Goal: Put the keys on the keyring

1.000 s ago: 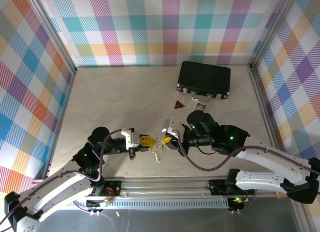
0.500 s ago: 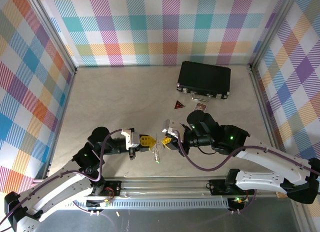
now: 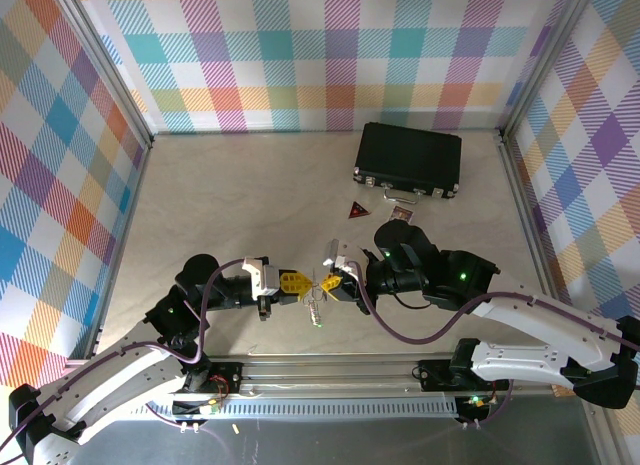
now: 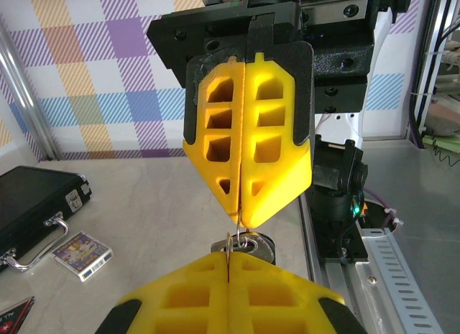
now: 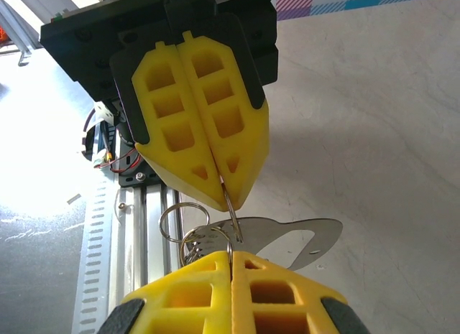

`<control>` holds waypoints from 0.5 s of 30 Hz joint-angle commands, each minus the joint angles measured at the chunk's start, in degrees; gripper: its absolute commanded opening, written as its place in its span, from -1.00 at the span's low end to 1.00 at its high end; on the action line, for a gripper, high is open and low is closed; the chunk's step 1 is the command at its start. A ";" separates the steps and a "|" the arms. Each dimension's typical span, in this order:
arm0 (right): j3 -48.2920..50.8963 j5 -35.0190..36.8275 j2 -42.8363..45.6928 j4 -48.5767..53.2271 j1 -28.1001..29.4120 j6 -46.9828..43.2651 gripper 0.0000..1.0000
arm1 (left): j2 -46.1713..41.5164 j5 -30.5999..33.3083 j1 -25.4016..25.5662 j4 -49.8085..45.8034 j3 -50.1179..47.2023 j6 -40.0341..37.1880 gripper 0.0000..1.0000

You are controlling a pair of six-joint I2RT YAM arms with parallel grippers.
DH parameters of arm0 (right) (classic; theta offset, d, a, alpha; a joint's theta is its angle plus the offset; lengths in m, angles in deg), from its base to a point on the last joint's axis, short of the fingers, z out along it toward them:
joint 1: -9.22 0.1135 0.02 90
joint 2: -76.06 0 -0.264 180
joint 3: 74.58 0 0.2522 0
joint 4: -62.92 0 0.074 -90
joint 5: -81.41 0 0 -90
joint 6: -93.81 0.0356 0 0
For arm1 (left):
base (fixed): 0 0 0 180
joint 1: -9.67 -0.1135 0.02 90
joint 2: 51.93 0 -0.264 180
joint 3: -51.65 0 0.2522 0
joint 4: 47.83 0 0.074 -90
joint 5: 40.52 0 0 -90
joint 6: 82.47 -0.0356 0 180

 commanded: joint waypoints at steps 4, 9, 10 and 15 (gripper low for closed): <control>-1.20 0.44 0.04 -1.88 0.20 0.17 -1.00 | -1.04 -0.64 0.61 1.63 0.86 0.60 -1.00; -1.06 1.40 0.41 -1.83 0.15 0.17 -1.00 | -0.95 -0.64 0.61 1.67 0.82 0.56 -1.00; -1.12 1.16 0.09 -1.74 0.16 0.17 -1.00 | -0.98 -0.65 0.65 1.67 0.88 0.62 -1.00; -1.20 0.24 -0.54 -2.11 0.19 0.08 -1.00 | -1.11 -0.64 0.61 1.58 0.91 0.55 -1.00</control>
